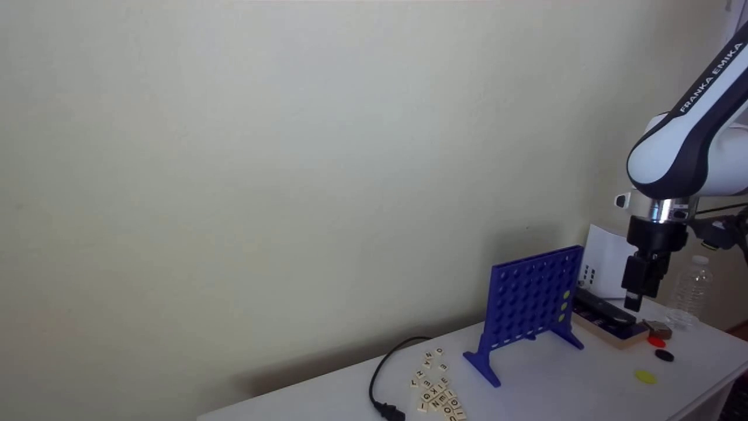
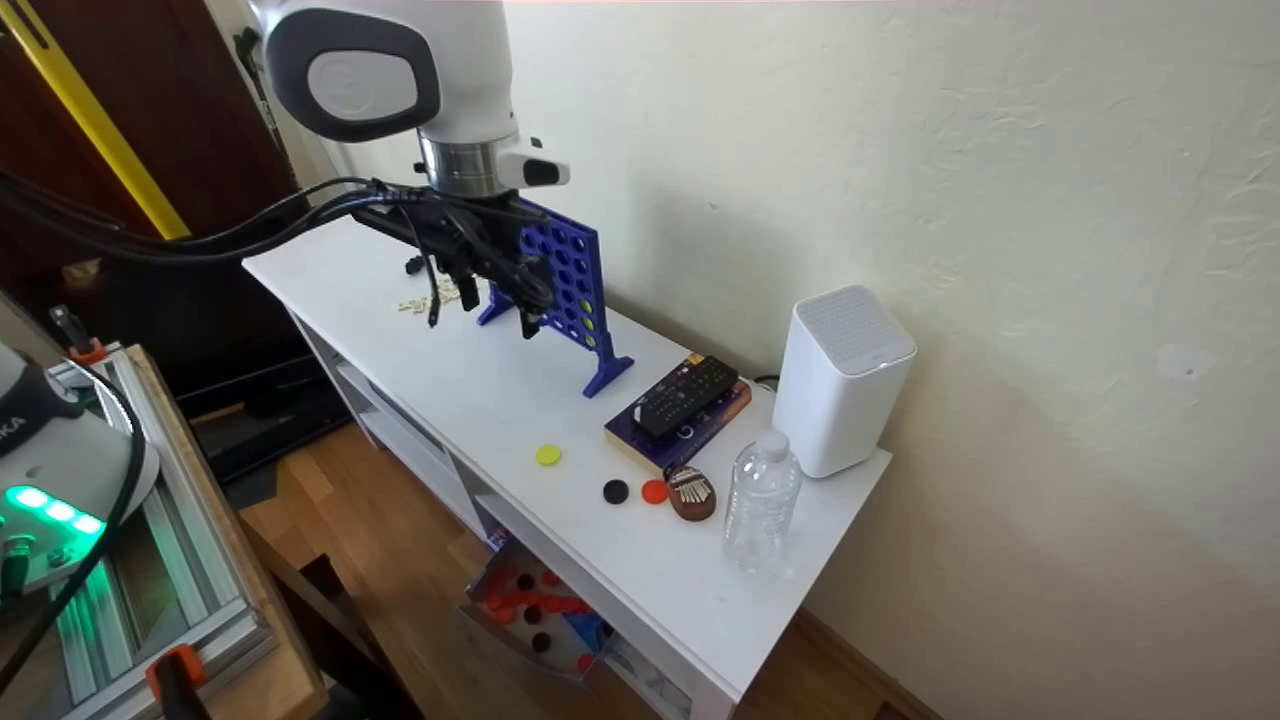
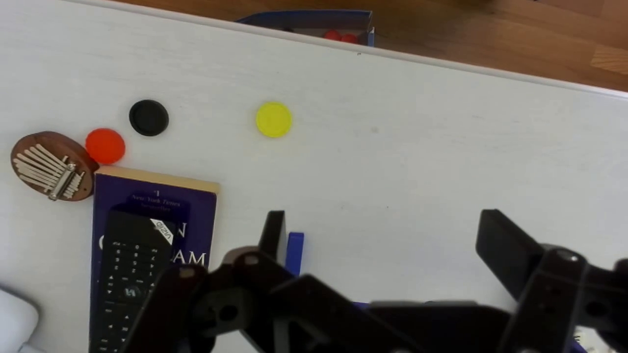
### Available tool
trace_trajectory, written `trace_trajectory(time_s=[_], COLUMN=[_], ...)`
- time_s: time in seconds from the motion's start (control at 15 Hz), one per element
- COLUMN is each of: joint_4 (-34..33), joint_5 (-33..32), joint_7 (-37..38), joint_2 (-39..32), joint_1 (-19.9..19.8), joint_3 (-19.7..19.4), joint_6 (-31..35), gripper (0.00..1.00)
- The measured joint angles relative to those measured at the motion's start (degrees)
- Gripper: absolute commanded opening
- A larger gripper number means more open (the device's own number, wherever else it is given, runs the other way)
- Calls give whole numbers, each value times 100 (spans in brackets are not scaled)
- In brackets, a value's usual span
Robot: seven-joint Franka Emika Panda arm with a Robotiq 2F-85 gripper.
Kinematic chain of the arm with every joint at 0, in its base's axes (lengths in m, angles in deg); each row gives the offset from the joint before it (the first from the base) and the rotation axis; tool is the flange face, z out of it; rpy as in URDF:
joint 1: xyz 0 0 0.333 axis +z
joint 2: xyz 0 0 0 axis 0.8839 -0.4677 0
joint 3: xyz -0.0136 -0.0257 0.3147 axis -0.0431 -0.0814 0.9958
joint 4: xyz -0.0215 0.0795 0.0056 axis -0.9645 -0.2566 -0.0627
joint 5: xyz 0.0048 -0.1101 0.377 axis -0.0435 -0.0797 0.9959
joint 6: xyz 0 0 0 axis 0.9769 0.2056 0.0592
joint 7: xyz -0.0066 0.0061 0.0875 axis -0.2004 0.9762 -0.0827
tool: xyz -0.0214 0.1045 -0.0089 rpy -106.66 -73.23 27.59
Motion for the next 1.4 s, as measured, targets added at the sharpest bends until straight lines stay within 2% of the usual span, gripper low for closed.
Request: trace_trajectory(time_s=[0.33, 0.67, 0.93, 1.13, 1.4], joint_4=[-28, -92, -98, -115, -330], joint_5=[-92, -91, -95, -151, -618], joint_7=[525, 1024, 905, 686, 462], joint_2=[-270, -926, -1414, -1757, -2231], joint_1=[13, -107, -469, -915, -1504], joint_3=[195, 219, 365, 641, 986], joint_6=[104, 888, 1668, 2255, 2604], gripper=[100, 100, 100, 100, 100])
